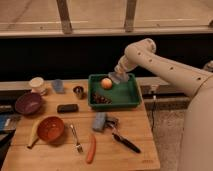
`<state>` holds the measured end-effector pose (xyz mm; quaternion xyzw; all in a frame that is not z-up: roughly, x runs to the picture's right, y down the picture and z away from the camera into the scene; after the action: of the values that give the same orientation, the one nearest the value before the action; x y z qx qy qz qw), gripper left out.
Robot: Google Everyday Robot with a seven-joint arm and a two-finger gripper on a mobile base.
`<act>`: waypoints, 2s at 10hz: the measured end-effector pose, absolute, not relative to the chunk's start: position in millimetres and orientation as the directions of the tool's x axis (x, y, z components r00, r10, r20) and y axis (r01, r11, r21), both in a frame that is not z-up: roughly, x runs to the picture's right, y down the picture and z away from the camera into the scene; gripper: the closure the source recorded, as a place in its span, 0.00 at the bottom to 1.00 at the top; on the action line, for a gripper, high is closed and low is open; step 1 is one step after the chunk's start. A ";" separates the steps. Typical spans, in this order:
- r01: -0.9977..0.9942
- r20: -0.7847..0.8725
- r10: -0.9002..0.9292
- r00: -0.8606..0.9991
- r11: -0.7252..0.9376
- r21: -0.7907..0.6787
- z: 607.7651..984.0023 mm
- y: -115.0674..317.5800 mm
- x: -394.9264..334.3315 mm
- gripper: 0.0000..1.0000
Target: Place towel in plastic cup
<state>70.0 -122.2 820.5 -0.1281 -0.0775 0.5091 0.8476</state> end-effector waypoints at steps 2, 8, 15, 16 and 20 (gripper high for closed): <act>-0.811 0.075 0.864 0.497 0.494 -0.314 819.0 -143.2 31.4 1.00; -0.739 0.180 0.820 0.543 0.568 -0.362 815.1 -174.0 -30.4 1.00; -0.670 0.201 0.776 0.597 0.621 -0.407 818.7 -166.4 -57.1 1.00; -0.637 0.211 0.755 0.620 0.642 -0.427 821.1 -164.0 -76.2 1.00; -0.448 0.269 0.653 0.708 0.709 -0.545 823.9 -136.1 -170.4 1.00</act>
<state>-170.4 -136.1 823.9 -0.2259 -0.2277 0.3072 0.8960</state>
